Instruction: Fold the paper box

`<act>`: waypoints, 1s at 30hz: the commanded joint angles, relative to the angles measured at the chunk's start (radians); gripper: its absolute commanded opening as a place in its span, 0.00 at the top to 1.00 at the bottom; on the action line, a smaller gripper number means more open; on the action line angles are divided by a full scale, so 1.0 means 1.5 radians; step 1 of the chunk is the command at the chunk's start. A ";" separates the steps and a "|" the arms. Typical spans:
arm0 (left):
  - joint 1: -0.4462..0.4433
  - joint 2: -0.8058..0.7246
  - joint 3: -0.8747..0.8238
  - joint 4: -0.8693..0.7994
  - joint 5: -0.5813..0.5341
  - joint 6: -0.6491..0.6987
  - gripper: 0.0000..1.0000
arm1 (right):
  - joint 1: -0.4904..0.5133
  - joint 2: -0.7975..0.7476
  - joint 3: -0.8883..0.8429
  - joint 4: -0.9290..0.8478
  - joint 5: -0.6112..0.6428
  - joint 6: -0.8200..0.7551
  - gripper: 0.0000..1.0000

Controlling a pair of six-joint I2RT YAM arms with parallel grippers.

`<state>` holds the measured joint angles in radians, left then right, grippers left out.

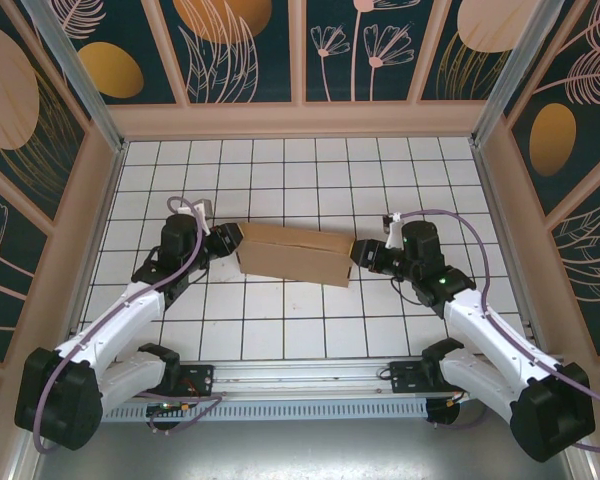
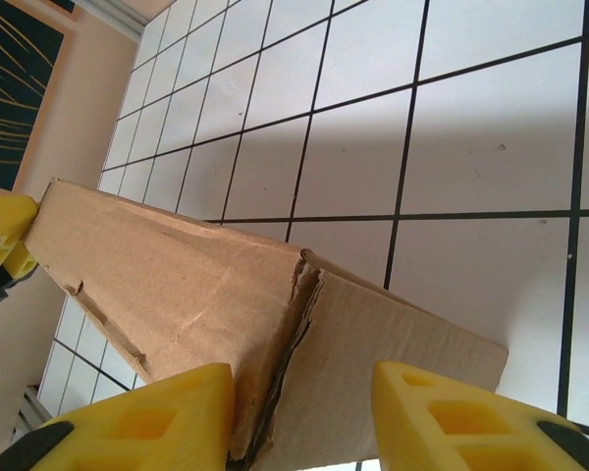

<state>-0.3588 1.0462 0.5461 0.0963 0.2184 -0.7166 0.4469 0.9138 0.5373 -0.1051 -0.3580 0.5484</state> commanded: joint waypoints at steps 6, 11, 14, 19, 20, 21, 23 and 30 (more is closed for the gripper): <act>-0.002 0.009 -0.105 -0.014 0.021 -0.074 0.81 | 0.046 0.051 -0.032 -0.051 0.062 0.002 0.66; -0.002 -0.010 -0.088 0.012 0.050 -0.054 0.82 | 0.057 0.045 -0.020 -0.004 0.064 0.014 0.67; -0.002 -0.011 -0.052 0.007 0.070 -0.026 0.82 | 0.057 0.046 0.002 0.029 0.060 0.012 0.70; -0.002 0.010 -0.003 0.026 0.076 -0.011 0.83 | 0.055 0.080 0.061 0.089 0.054 -0.006 0.73; -0.002 0.015 0.006 0.030 0.071 -0.010 0.83 | 0.054 0.091 0.075 0.097 0.053 -0.012 0.74; -0.001 0.019 0.015 0.034 0.064 -0.009 0.84 | 0.051 0.104 0.093 0.099 0.050 -0.021 0.74; -0.001 0.026 0.035 0.040 0.047 -0.005 0.87 | 0.043 0.126 0.126 0.105 0.050 -0.041 0.75; -0.002 0.052 0.077 0.093 0.008 0.044 0.93 | 0.013 0.155 0.159 0.208 0.041 -0.106 0.78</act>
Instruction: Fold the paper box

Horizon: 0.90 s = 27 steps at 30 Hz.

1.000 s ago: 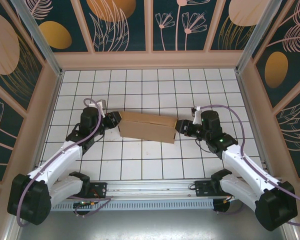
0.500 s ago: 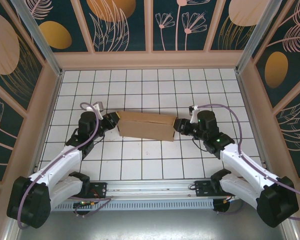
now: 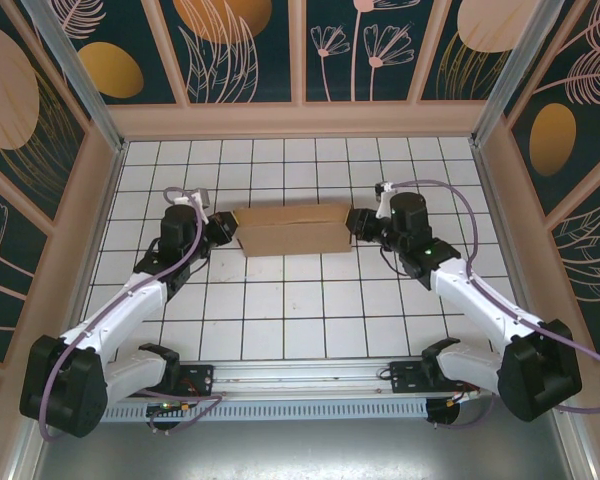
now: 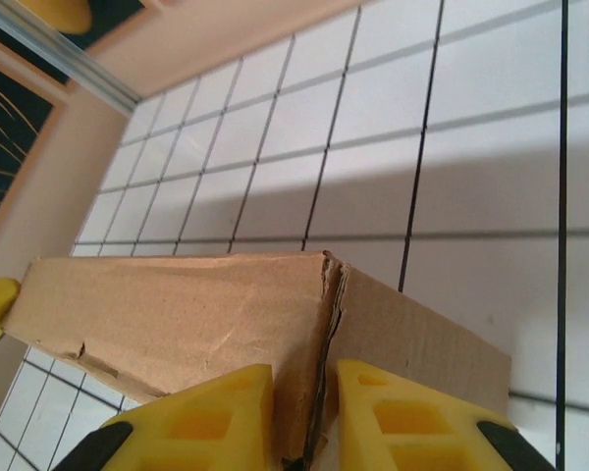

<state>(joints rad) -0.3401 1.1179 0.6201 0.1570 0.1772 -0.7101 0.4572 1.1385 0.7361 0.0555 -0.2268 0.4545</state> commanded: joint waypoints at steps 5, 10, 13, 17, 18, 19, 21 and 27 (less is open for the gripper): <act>-0.015 0.010 -0.041 0.130 0.003 0.033 0.94 | 0.006 0.015 -0.076 0.231 0.005 -0.089 0.84; -0.060 -0.003 -0.114 0.135 -0.012 0.005 0.82 | 0.013 -0.041 -0.233 0.332 0.031 -0.065 0.82; -0.095 -0.025 -0.143 0.101 -0.027 -0.005 0.71 | 0.019 -0.093 -0.288 0.332 0.048 -0.048 0.65; -0.096 -0.091 -0.149 0.007 -0.067 -0.003 0.55 | 0.028 -0.178 -0.300 0.256 0.092 -0.053 0.53; -0.096 -0.109 -0.142 -0.013 -0.082 0.004 0.53 | 0.028 -0.194 -0.294 0.232 0.103 -0.056 0.53; -0.096 -0.115 -0.132 -0.032 -0.101 0.012 0.52 | 0.027 -0.200 -0.286 0.209 0.106 -0.060 0.54; -0.096 -0.095 -0.107 -0.050 -0.116 0.030 0.54 | 0.027 -0.179 -0.256 0.169 0.081 -0.068 0.61; -0.095 0.074 -0.028 0.028 -0.040 0.021 0.67 | 0.036 -0.003 -0.166 0.140 -0.014 -0.041 0.81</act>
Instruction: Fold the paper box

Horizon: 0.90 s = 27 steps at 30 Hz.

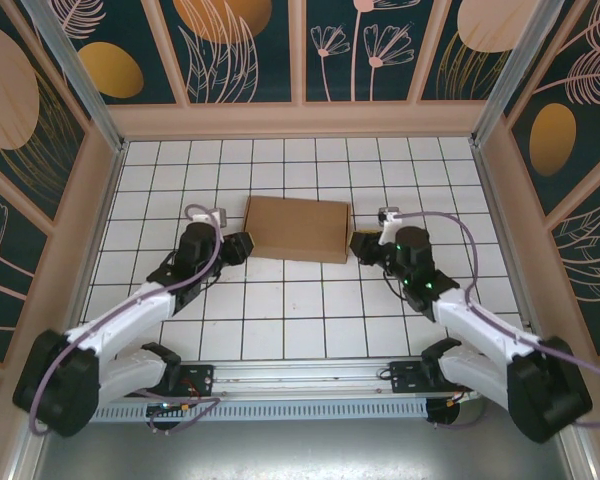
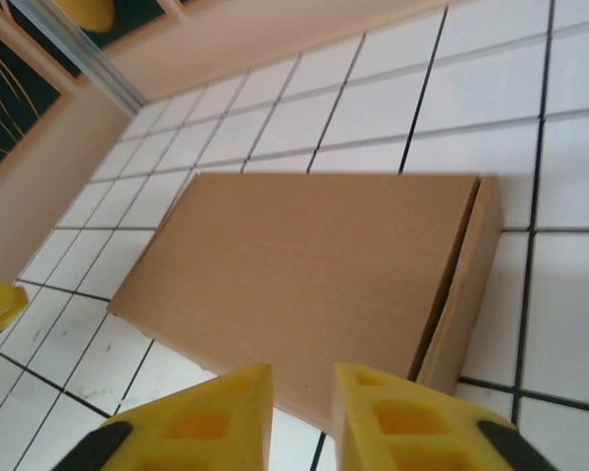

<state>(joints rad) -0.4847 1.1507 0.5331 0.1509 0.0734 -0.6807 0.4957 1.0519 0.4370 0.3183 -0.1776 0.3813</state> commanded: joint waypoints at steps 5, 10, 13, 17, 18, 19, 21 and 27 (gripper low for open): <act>0.002 0.154 0.076 0.079 0.064 -0.009 0.72 | 0.044 0.162 0.089 -0.035 -0.028 -0.004 0.85; 0.001 0.212 0.048 0.108 0.078 -0.044 0.73 | 0.040 0.253 0.118 -0.058 0.024 -0.014 0.86; 0.002 0.243 0.028 0.114 0.093 -0.066 0.75 | 0.038 0.306 0.127 -0.085 0.065 -0.018 0.87; 0.001 0.239 0.007 0.125 0.100 -0.087 0.76 | 0.038 0.348 0.135 -0.100 0.072 -0.027 0.87; 0.002 0.233 0.009 0.118 0.097 -0.086 0.75 | 0.038 0.349 0.138 -0.106 0.075 -0.030 0.87; 0.002 0.225 0.015 0.110 0.095 -0.083 0.74 | 0.038 0.346 0.143 -0.111 0.075 -0.032 0.86; 0.002 0.205 0.036 0.087 0.092 -0.071 0.67 | 0.015 0.321 0.149 -0.113 0.067 -0.034 0.80; 0.049 0.154 0.111 -0.002 0.061 0.002 0.44 | -0.018 0.240 0.159 -0.090 0.024 -0.023 0.52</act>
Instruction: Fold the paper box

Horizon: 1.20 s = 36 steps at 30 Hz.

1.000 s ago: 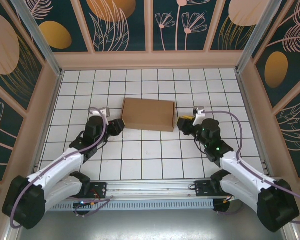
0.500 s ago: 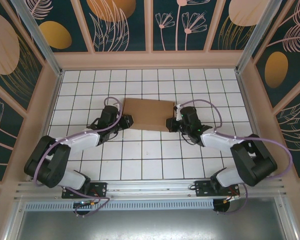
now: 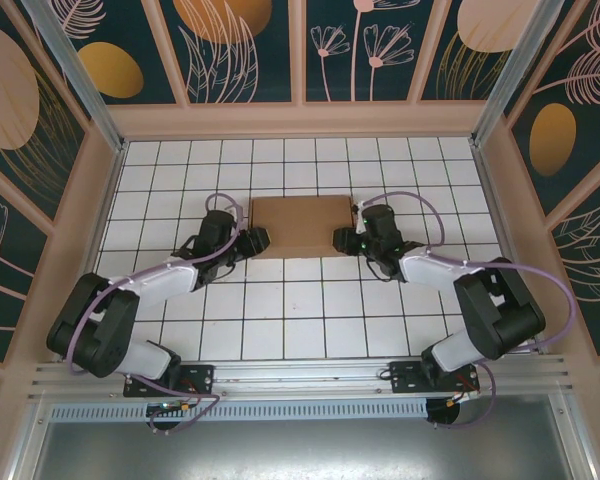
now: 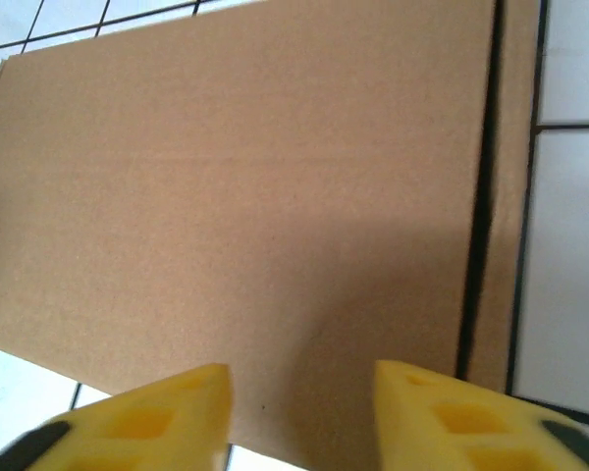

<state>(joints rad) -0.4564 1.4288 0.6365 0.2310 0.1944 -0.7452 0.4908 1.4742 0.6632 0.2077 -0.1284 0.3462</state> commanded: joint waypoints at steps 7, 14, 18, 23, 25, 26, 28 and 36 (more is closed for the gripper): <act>0.088 -0.137 0.063 -0.032 0.004 0.152 0.01 | -0.024 -0.165 0.016 0.002 0.039 -0.049 0.01; 0.089 -0.200 -0.062 0.180 -0.305 0.371 0.01 | -0.028 -0.263 -0.101 0.248 0.099 -0.246 0.01; 0.093 -0.157 -0.203 0.458 -0.431 0.514 0.01 | -0.028 -0.268 -0.156 0.325 0.110 -0.379 0.01; 0.137 -0.082 -0.239 0.485 -0.363 0.516 0.01 | -0.072 -0.183 -0.255 0.493 0.263 -0.439 0.01; 0.154 -0.050 -0.235 0.490 -0.385 0.509 0.01 | -0.096 -0.128 -0.295 0.584 0.338 -0.405 0.01; 0.169 -0.045 -0.228 0.489 -0.364 0.519 0.01 | -0.116 -0.095 -0.321 0.652 0.340 -0.376 0.01; 0.199 -0.030 -0.227 0.523 -0.362 0.496 0.01 | -0.149 -0.055 -0.354 0.753 0.299 -0.360 0.01; 0.295 0.063 -0.281 0.728 -0.222 0.450 0.01 | -0.382 0.087 -0.399 0.986 -0.018 -0.205 0.01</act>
<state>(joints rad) -0.0235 1.5105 0.2043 1.1904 -0.2863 -0.0650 0.0330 1.5402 0.0875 1.4181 0.1257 -0.0998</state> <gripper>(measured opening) 0.990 0.991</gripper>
